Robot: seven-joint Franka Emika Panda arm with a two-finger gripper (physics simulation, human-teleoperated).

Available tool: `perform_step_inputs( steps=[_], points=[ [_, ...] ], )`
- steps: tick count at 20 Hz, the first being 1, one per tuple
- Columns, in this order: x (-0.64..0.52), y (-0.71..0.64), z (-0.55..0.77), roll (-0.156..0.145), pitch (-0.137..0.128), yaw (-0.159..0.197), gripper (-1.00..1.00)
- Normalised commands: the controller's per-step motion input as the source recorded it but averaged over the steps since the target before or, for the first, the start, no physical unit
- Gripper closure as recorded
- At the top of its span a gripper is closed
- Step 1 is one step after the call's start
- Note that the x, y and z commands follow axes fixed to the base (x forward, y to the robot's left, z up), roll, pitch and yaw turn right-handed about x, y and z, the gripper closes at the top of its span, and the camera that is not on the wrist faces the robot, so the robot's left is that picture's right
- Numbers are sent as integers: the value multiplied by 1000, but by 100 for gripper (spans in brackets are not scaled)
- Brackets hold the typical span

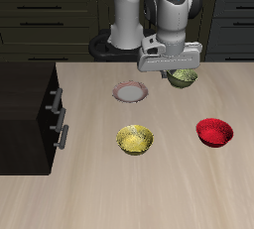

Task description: Place the green bowl on the plate

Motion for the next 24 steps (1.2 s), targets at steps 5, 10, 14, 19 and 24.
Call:
perform_step_inputs(
  steps=[5,10,14,19,24],
  points=[
    [-238,-100,47,-27,3,5,100],
    [-238,-79,83,-8,-3,2,100],
    [-233,-117,162,-29,-9,27,100],
    [-208,-32,139,0,-11,-7,100],
    [-183,-2,120,-7,-1,-8,100]
  ],
)
